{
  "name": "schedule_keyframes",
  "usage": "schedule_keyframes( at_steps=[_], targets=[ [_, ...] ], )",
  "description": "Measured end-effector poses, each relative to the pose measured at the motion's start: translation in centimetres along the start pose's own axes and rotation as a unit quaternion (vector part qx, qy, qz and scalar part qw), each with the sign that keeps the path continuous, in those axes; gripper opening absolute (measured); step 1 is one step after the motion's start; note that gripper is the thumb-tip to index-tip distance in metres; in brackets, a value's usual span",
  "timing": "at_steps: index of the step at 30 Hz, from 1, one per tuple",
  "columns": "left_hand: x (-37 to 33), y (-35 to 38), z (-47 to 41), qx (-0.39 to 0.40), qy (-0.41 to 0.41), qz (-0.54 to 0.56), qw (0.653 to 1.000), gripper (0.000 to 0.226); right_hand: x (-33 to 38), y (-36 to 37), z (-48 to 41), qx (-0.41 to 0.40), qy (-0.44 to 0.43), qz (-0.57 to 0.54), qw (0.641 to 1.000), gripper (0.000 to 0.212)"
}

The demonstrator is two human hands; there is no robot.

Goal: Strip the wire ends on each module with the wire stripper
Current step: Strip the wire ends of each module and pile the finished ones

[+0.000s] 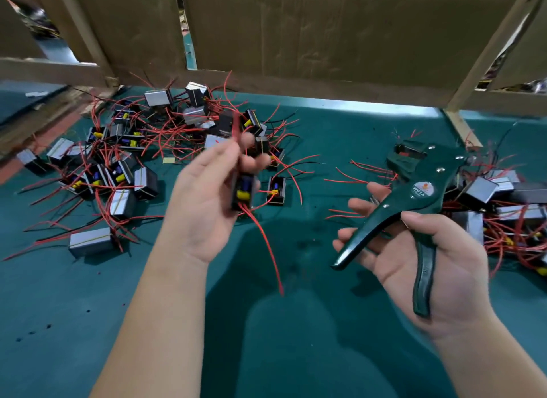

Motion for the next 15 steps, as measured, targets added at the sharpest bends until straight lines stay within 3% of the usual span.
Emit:
schedule_keyframes(
  at_steps=[3,6,9,15],
  targets=[
    [1.2,1.0,0.6,0.046,-0.033,-0.099,0.994,0.015,-0.3,0.1,0.0,0.01,0.052,0.003,0.999,0.069],
    [1.4,1.4,0.8,0.047,0.002,-0.131,0.99,0.022,-0.6,0.6,0.2,0.067,0.111,0.004,0.992,0.082],
    [0.9,1.4,0.8,0.06,0.037,-0.146,0.987,0.01,-0.8,1.2,0.6,0.145,0.156,0.005,0.977,0.077],
    [0.7,1.7,1.0,0.074,0.068,-0.17,0.98,0.025,-1.1,2.1,0.9,0.23,0.179,-0.006,0.957,0.067]
  ],
)
Point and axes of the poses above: each hand's wrist, its own z-axis away from the middle knuckle, its own y-axis out of the palm, x = y × z, the point moved 2 cm from there along -z, towards the middle knuckle, and after that the axes turned 11 degrees about y, right-handed, at the moved point
